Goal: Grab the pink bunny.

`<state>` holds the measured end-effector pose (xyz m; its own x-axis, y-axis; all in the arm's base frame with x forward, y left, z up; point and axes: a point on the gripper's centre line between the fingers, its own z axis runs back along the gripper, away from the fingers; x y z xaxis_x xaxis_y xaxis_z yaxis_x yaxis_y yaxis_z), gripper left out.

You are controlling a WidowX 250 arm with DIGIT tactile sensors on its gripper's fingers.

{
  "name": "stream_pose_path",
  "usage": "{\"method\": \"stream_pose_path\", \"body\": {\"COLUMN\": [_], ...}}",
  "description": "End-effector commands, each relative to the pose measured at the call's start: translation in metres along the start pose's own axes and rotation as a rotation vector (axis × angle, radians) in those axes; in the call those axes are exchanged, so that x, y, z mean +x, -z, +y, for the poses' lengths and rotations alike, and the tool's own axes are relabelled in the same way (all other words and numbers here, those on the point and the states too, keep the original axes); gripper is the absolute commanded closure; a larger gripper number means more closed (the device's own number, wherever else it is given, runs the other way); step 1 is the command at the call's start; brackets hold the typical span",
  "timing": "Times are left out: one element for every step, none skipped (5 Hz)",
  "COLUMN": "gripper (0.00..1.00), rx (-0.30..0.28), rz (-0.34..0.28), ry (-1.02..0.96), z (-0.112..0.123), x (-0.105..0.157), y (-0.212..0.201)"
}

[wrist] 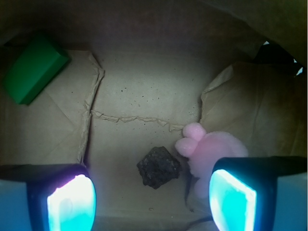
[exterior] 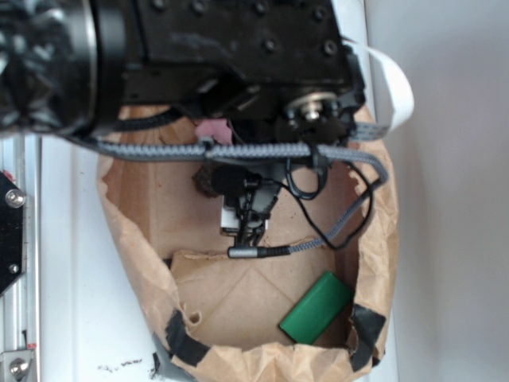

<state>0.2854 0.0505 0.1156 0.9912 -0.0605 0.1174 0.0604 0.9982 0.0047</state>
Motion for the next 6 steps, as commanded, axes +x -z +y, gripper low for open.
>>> {"method": "stream_pose_path", "body": {"gripper": [0.00,0.00,0.00,0.00,0.00,0.00], "rx": [0.006,0.049,0.078,0.067,0.089,0.094], "rz": [-0.061,-0.117,-0.175,-0.153,-0.118,-0.101], "ry": [0.081,0.264,0.394,0.430,0.457,0.537], "z": [0.008,0.015,0.016,0.024,0.023,0.016], "x": [0.006,0.004,0.002,0.002,0.000,-0.004], "y": [-0.006,-0.001,-0.001,0.002,0.008,0.012]}}
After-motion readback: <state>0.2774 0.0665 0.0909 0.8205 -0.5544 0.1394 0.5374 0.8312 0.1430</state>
